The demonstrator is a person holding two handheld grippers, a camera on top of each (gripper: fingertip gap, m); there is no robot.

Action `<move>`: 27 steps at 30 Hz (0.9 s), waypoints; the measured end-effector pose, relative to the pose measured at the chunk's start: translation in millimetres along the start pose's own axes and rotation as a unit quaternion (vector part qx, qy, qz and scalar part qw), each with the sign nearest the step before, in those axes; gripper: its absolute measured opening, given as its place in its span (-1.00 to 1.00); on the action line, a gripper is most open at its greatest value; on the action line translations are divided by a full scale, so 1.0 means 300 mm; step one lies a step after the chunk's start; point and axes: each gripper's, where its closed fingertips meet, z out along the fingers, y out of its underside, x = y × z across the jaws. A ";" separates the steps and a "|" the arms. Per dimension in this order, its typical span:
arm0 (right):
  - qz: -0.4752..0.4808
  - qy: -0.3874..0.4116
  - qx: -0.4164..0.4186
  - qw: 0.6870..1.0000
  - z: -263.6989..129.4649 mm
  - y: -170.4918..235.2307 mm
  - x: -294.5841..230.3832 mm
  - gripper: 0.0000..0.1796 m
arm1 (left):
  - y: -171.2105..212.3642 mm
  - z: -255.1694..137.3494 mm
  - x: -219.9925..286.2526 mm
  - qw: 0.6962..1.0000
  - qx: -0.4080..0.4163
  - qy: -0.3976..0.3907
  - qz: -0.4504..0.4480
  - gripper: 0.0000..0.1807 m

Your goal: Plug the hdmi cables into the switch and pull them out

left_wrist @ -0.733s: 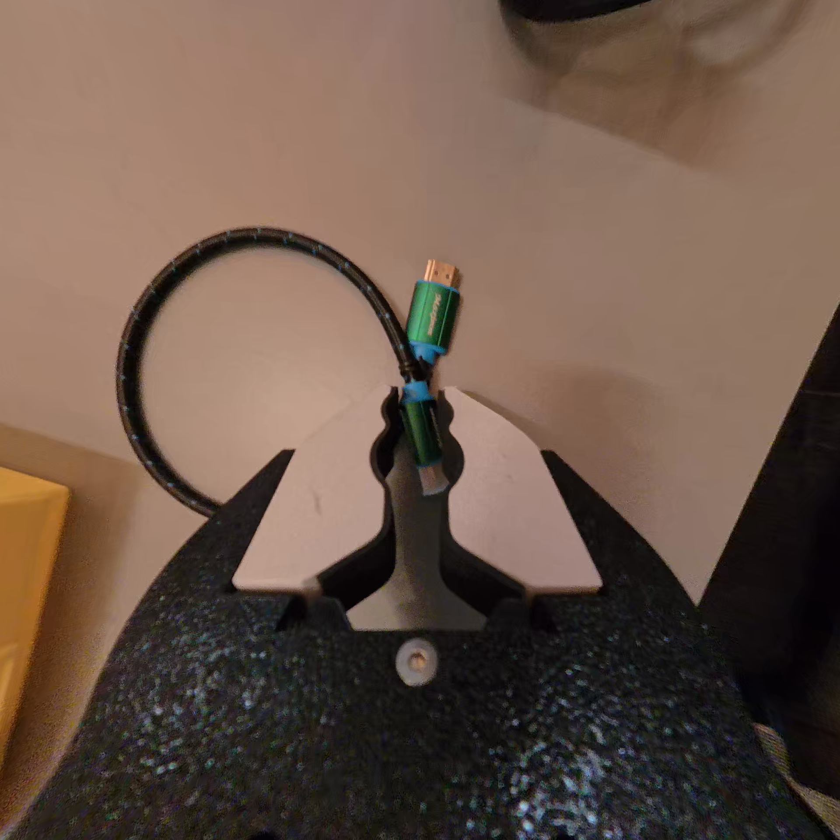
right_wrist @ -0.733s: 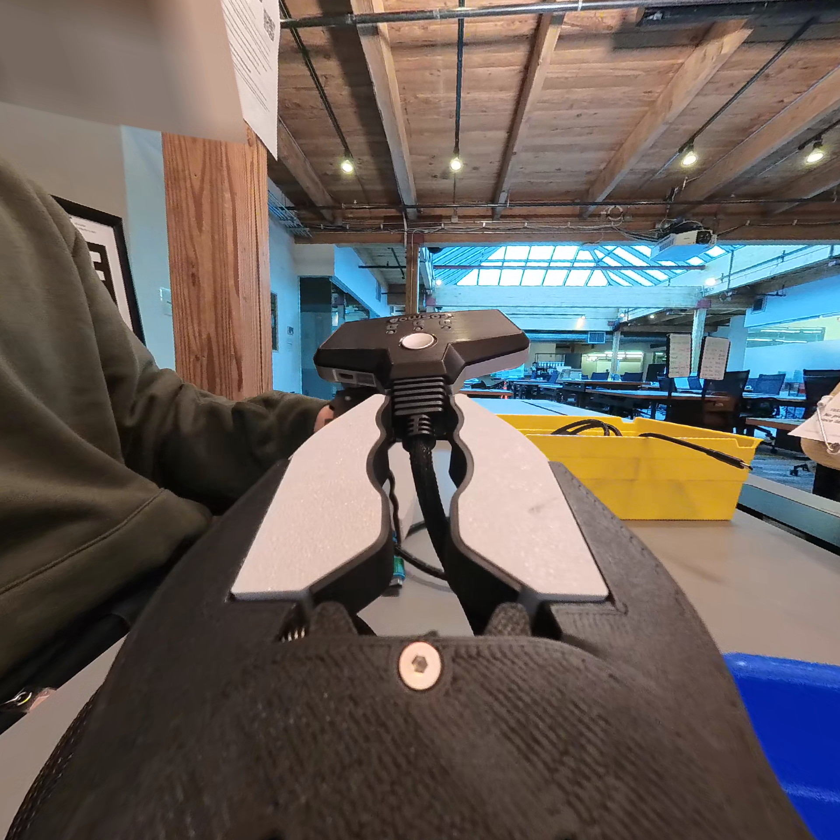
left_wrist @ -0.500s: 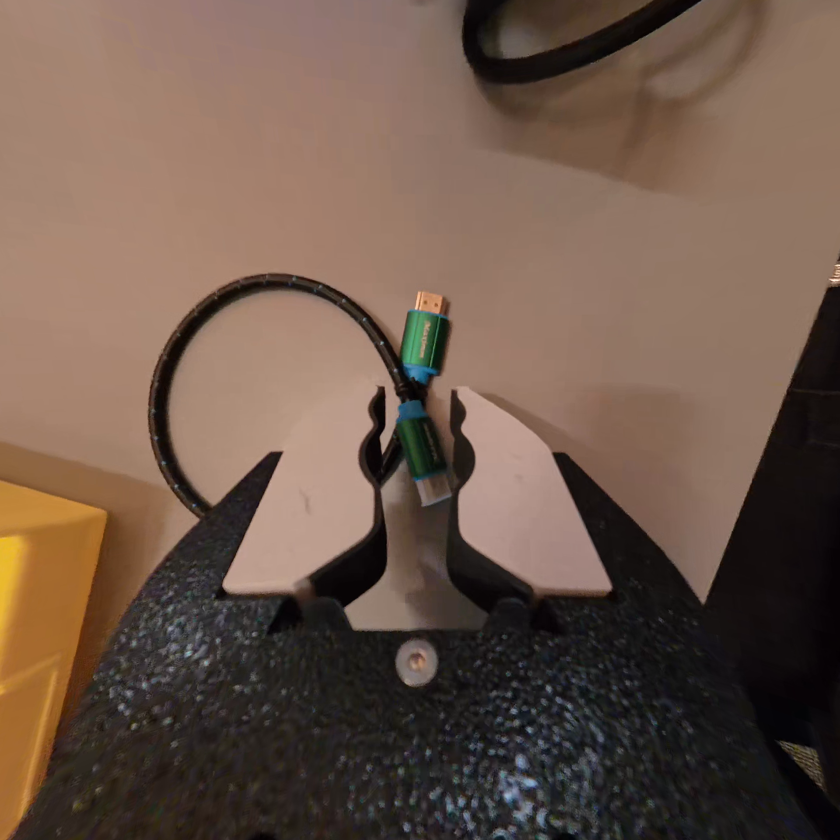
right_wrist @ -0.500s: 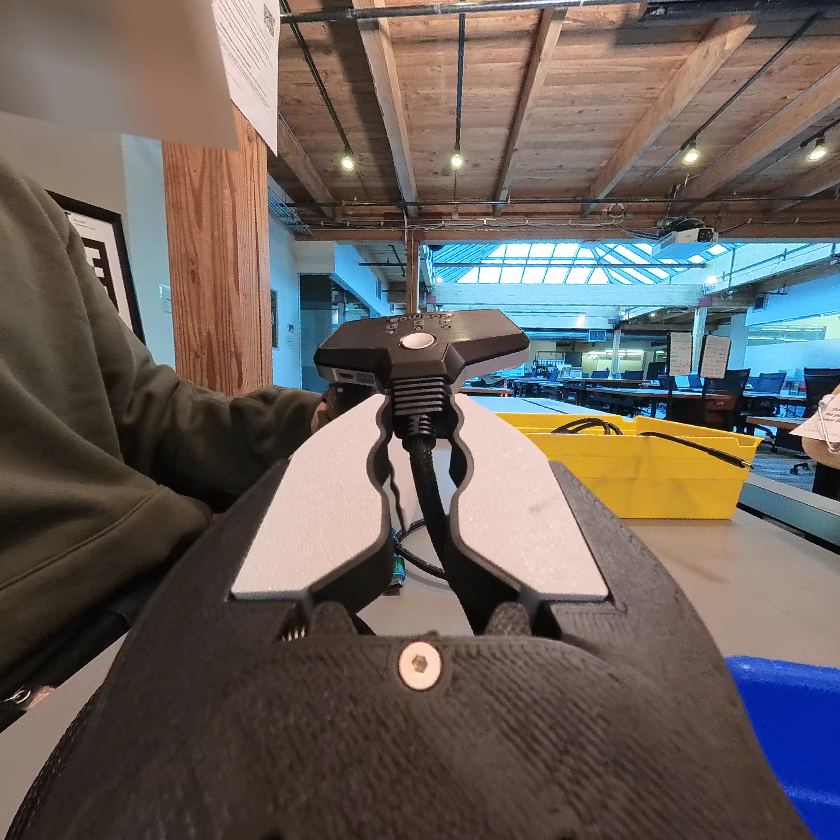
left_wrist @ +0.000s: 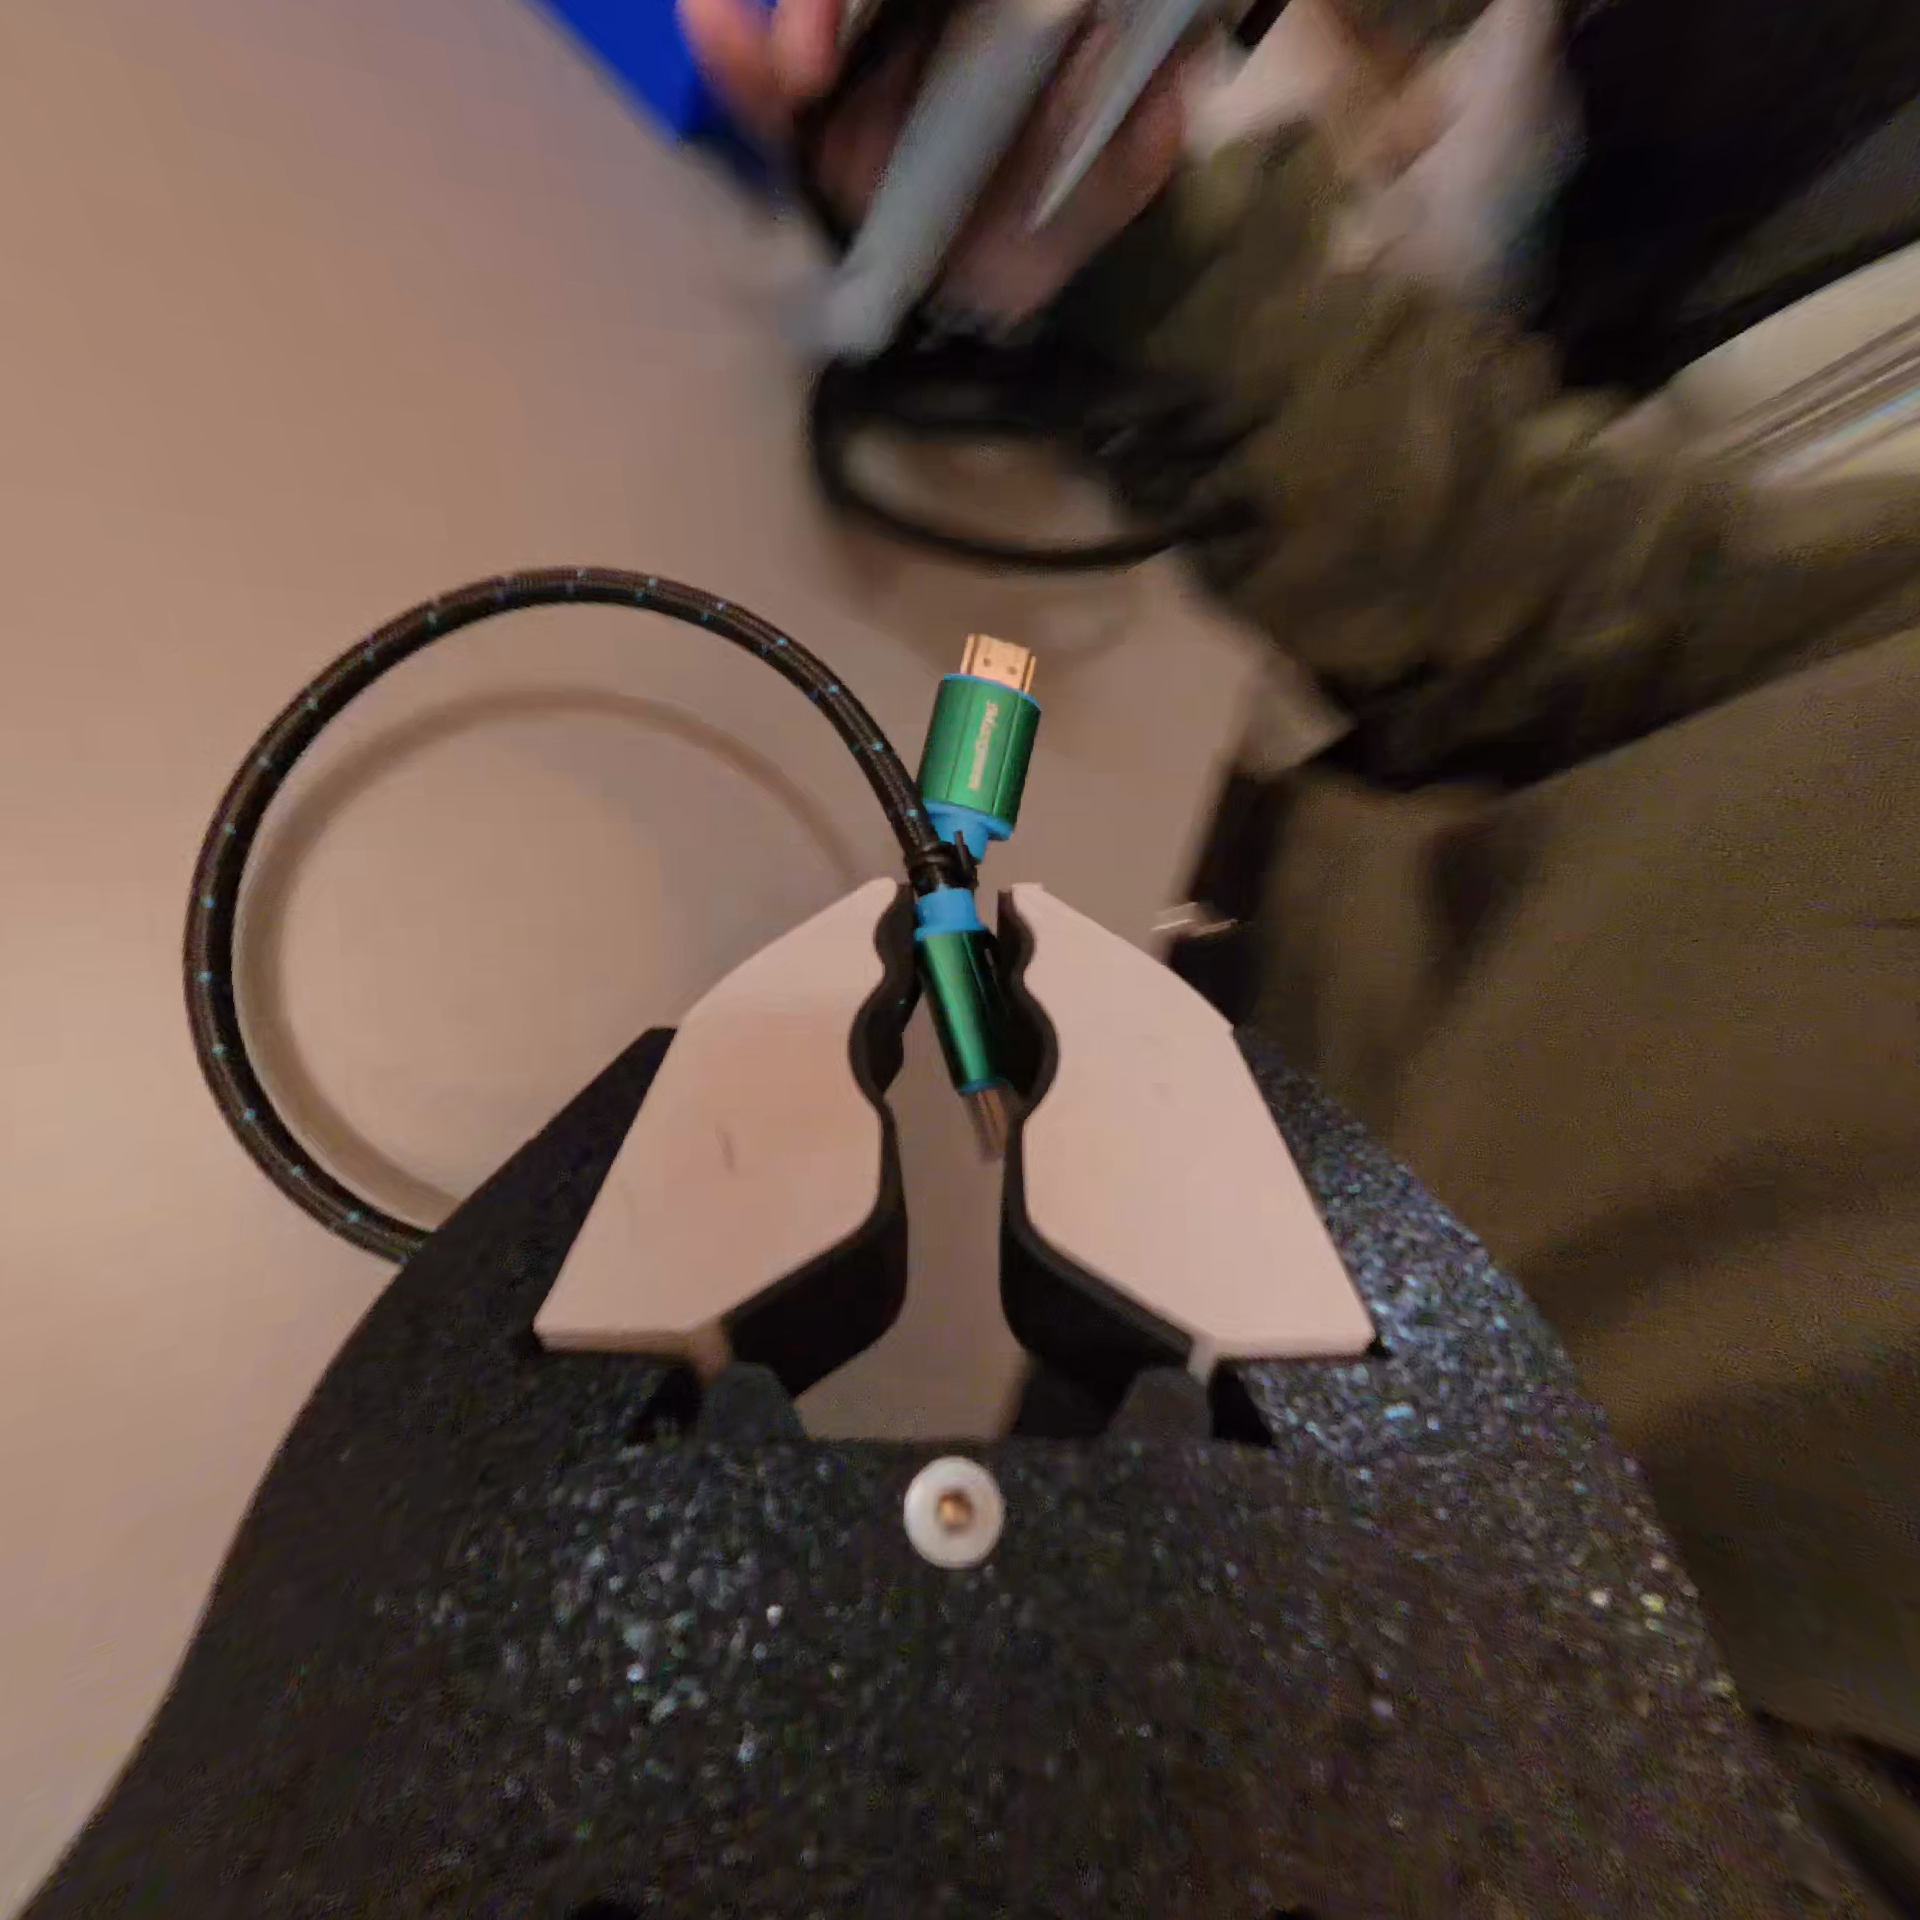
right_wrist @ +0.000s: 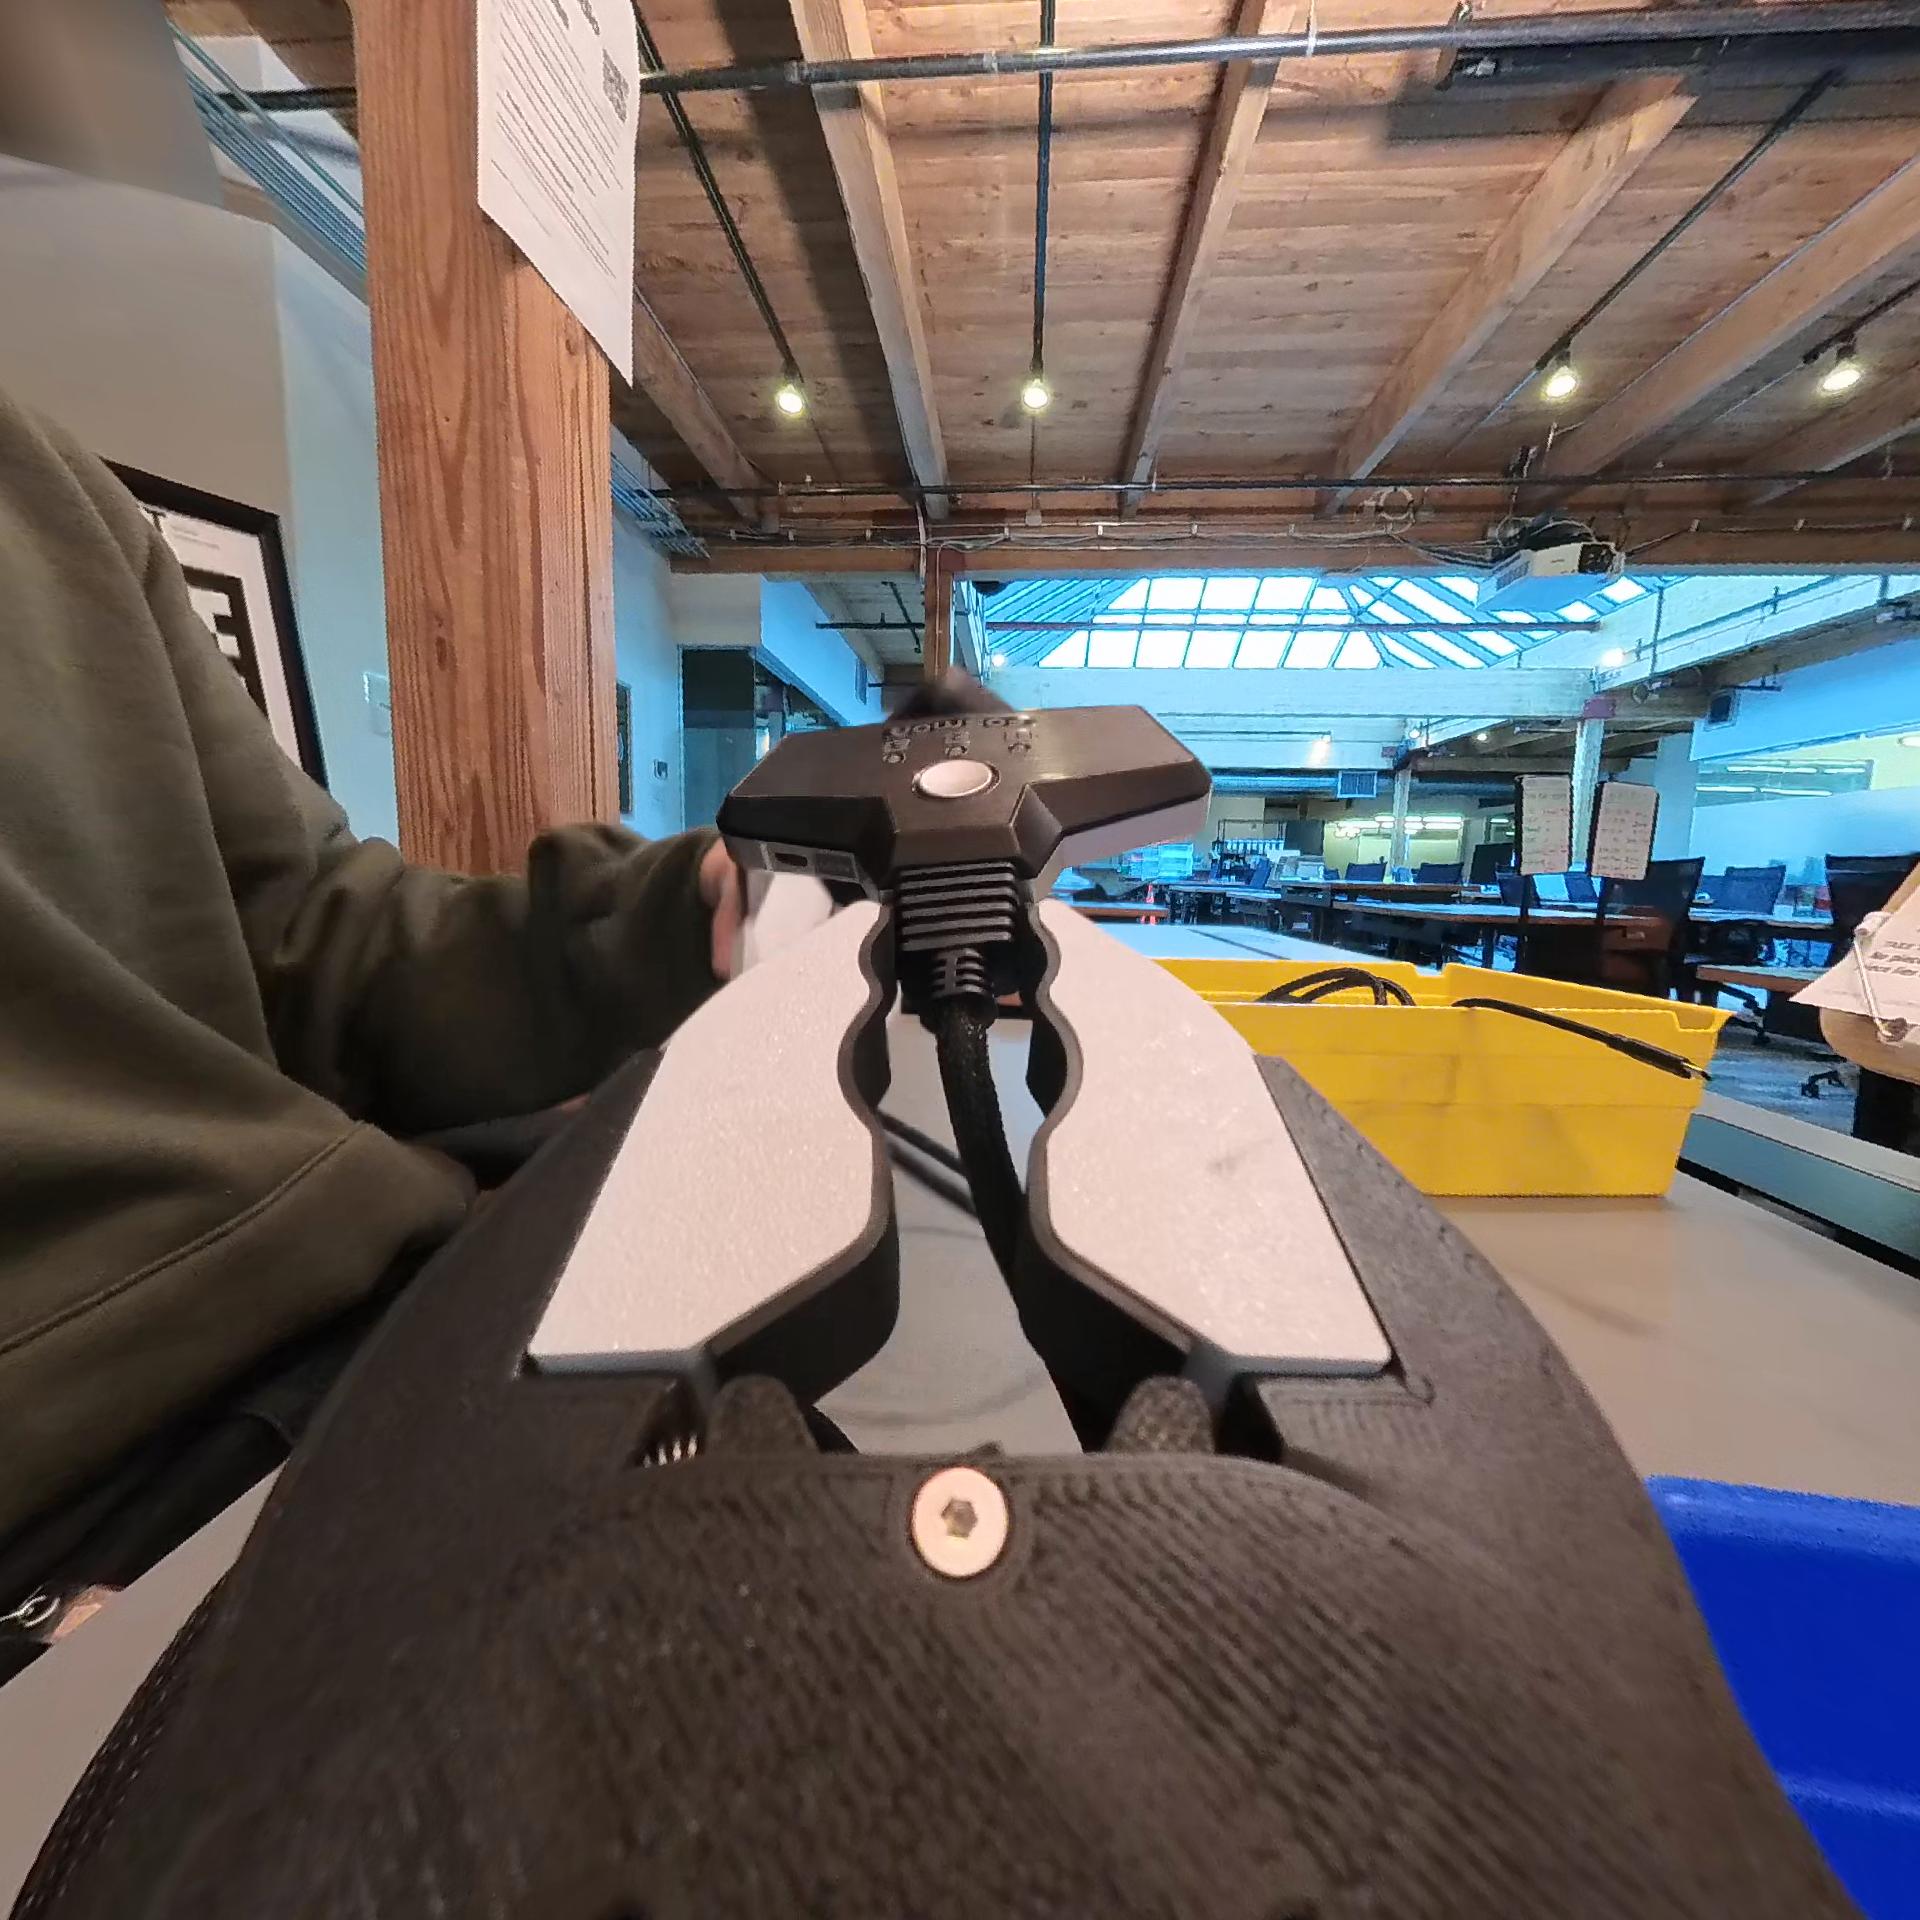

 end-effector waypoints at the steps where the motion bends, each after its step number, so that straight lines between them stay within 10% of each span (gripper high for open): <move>1: 0.002 0.000 0.003 1.000 -0.002 -0.003 0.000 -0.76 | -0.031 -0.040 0.049 0.997 0.019 0.059 -0.036 -0.84; 7: 0.004 -0.001 0.006 1.000 -0.003 -0.005 0.002 -0.75 | -0.116 -0.171 0.047 0.963 0.089 0.202 -0.152 -0.84; 13: 0.006 -0.001 0.007 1.000 -0.003 -0.005 0.002 -0.75 | -0.096 -0.220 -0.316 0.961 0.134 -0.020 -0.240 -0.86; 27: 0.010 -0.001 0.015 1.000 -0.009 -0.013 0.004 -0.75 | -0.099 -0.126 0.178 0.948 0.011 0.270 -0.167 -0.86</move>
